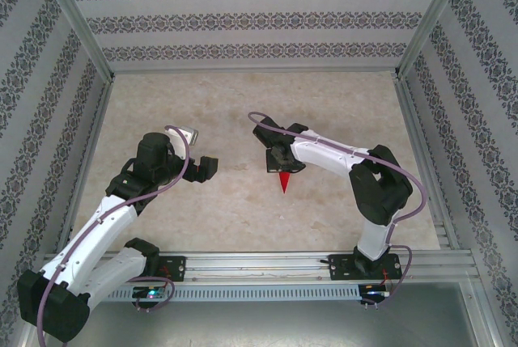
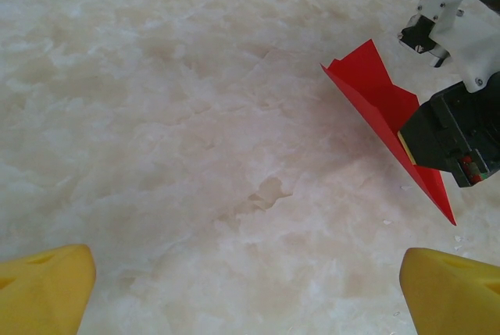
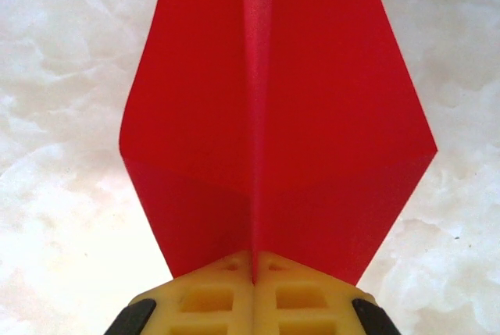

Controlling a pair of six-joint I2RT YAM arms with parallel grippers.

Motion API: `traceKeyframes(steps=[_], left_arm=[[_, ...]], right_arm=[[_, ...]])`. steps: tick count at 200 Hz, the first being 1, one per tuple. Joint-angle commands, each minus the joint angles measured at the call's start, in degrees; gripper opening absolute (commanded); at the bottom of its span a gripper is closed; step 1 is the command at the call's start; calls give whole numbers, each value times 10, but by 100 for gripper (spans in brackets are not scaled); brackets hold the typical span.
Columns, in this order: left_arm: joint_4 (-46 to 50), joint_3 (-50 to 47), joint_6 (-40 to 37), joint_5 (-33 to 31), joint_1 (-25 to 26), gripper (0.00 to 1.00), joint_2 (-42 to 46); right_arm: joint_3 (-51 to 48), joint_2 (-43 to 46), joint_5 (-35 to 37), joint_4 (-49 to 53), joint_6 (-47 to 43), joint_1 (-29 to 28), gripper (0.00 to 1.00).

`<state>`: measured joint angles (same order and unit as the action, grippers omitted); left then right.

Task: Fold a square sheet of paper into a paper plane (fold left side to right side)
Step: Place the paper plane at the center of the table.

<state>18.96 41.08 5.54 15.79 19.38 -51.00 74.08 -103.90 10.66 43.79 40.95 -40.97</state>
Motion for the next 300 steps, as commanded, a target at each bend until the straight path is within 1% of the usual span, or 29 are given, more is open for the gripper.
traceKeyframes(steps=[1, 155, 234, 300], left_arm=[[11, 7, -12, -8, -9, 100, 4], [13, 8, -12, -5, -9, 100, 3], [13, 8, -11, -4, -10, 100, 0], [13, 8, -11, -4, -9, 100, -1]], right_arm=[[-5, -12, -2, -2, 13, 6, 2], [-11, -45, -12, -20, 23, 5, 7], [-23, -53, -20, -34, 24, 6, 16], [-27, -59, -24, -43, 25, 6, 18]])
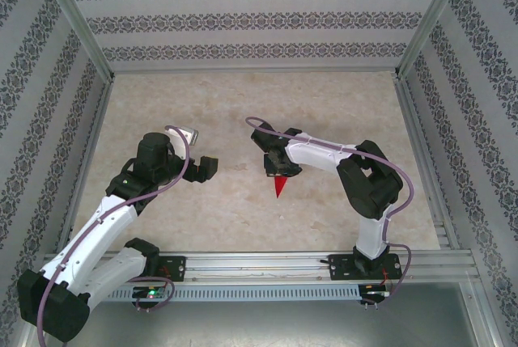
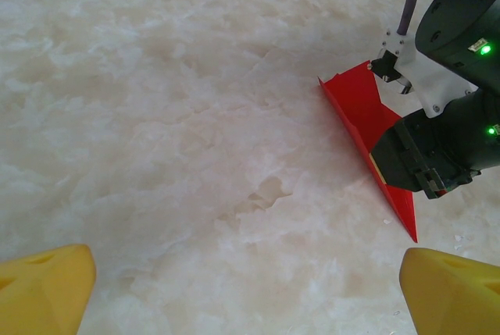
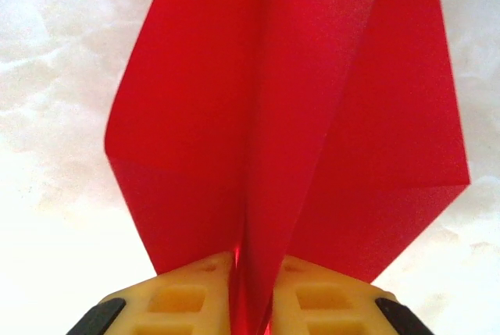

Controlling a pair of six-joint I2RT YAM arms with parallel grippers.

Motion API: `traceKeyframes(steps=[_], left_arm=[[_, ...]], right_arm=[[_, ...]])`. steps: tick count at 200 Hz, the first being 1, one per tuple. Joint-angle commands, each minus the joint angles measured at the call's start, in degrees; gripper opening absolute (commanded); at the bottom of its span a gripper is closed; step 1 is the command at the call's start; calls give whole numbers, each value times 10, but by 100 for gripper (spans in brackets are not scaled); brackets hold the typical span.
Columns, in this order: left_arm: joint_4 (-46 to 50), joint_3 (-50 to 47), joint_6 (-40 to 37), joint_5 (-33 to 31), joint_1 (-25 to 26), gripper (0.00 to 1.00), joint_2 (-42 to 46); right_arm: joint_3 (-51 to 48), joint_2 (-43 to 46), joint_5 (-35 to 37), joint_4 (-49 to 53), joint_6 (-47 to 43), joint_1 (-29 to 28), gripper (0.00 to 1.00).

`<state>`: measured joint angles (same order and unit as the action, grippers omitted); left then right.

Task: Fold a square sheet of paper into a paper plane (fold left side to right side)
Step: Move the paper plane to the center of the table.

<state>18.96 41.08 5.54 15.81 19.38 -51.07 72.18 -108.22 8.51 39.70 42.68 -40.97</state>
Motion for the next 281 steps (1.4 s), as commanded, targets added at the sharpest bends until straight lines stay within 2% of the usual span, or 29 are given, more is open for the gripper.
traceKeyframes(steps=[1, 134, 185, 217, 235, 281], left_arm=[[13, 7, -11, -4, -9, 99, 0], [14, 8, -12, -4, -10, 100, -2], [16, 9, -14, -6, -9, 100, -2], [18, 9, -17, -11, -9, 100, -1], [20, 10, -18, -16, -9, 100, -1], [20, 10, -21, -21, -9, 100, -1]], right_arm=[[-8, -16, -3, -2, 8, 6, 18], [-9, -35, -12, -14, -2, 6, 18], [31, -70, -2, -1, -35, 9, 30], [57, -86, 2, -6, -49, 26, 33], [79, -96, 8, -7, -56, 36, 39], [149, -142, -3, -11, -67, 68, 39]])
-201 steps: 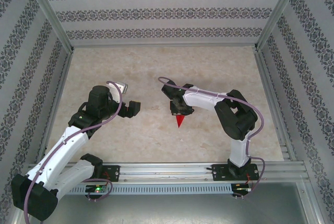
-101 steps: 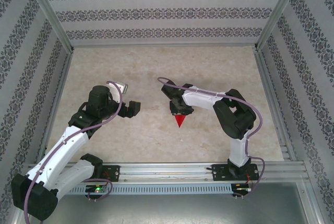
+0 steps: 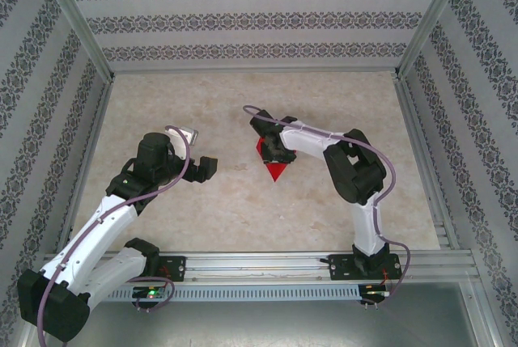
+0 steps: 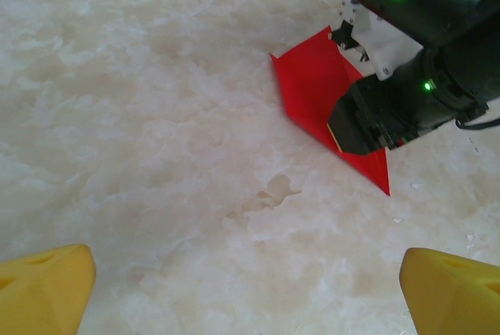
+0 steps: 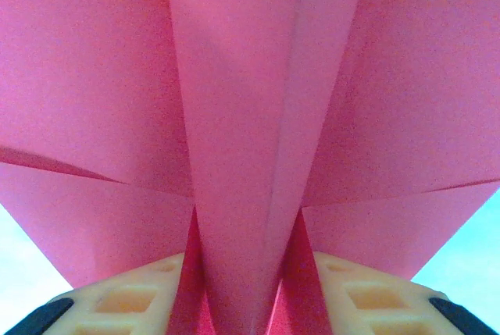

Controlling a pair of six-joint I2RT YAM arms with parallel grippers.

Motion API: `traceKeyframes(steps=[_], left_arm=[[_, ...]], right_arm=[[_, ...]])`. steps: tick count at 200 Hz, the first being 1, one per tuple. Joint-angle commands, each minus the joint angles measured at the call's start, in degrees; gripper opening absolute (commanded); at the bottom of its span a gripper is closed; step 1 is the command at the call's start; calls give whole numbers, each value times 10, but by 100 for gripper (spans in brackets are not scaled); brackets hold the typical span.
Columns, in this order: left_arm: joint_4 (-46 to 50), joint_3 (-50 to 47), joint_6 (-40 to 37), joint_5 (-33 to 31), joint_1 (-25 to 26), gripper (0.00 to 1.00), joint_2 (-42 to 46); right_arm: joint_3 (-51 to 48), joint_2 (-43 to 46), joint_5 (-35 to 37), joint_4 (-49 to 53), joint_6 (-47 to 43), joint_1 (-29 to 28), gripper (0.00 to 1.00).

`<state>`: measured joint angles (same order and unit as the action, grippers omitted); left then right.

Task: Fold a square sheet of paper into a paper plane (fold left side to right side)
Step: Move the paper plane to the center of the table.

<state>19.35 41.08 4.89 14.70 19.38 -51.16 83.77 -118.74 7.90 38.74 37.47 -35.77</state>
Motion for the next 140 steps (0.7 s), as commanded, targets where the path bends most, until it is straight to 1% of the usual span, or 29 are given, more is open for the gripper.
traceKeyframes(steps=[1, 53, 96, 140], left_arm=[[17, 10, -14, -10, -9, 100, 0], [18, 11, -18, -15, -11, 100, 0], [18, 11, -18, -14, -11, 100, -3], [17, 10, -17, -13, -12, 100, -4]], right_arm=[[35, -38, 2, -2, -15, 17, 39], [139, -93, -4, 35, -85, 31, 39], [138, -85, -22, 34, -104, 32, 39], [126, -70, -26, 33, -90, 32, 39]])
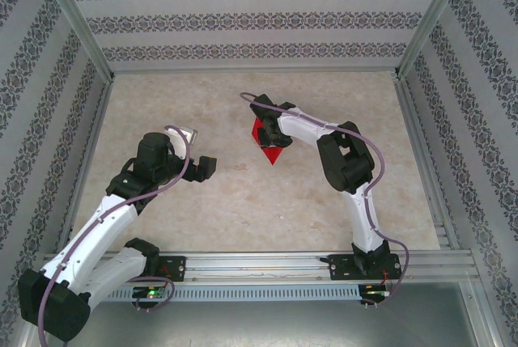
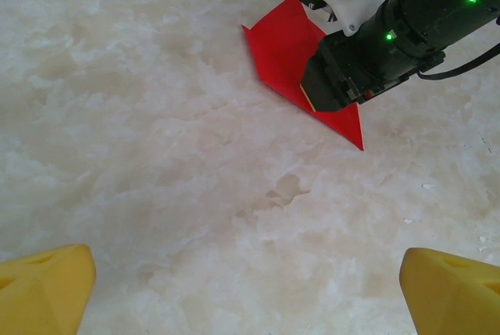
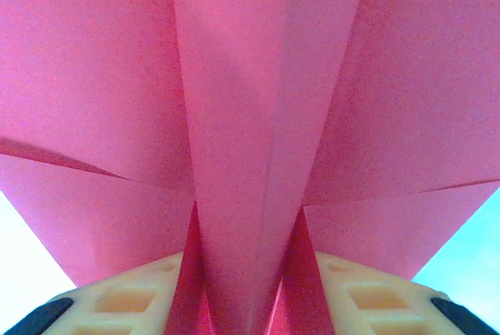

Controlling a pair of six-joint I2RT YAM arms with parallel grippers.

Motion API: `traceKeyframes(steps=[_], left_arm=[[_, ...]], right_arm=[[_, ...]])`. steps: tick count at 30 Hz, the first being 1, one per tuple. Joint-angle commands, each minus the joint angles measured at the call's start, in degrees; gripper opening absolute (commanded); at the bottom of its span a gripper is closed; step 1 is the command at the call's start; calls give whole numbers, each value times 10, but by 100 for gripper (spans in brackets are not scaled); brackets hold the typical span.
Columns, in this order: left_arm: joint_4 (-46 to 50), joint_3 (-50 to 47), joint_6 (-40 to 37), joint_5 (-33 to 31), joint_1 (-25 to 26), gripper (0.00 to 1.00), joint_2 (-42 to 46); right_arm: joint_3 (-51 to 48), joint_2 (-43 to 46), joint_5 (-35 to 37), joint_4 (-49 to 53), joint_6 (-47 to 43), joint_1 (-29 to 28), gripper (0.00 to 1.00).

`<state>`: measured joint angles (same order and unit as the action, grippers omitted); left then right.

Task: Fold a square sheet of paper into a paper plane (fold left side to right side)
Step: Move the paper plane to the center of the table.

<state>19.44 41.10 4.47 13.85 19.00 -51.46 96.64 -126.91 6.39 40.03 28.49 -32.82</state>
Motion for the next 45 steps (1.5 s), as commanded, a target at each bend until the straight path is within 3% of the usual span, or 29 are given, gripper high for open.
traceKeyframes(steps=[1, 27, 41, 45], left_arm=[[17, 10, -13, -5, -8, 100, -2], [16, 10, -13, -1, -11, 100, -3], [17, 10, -15, -19, -13, 100, 4], [17, 9, -19, -35, -16, 100, 6]], right_arm=[[-3, 13, -11, 21, 0, 2, 39], [-46, 96, 11, 31, 18, -13, 48], [-225, 336, 121, 11, 13, -32, 70], [-328, 493, 184, -13, -2, -11, 87]])
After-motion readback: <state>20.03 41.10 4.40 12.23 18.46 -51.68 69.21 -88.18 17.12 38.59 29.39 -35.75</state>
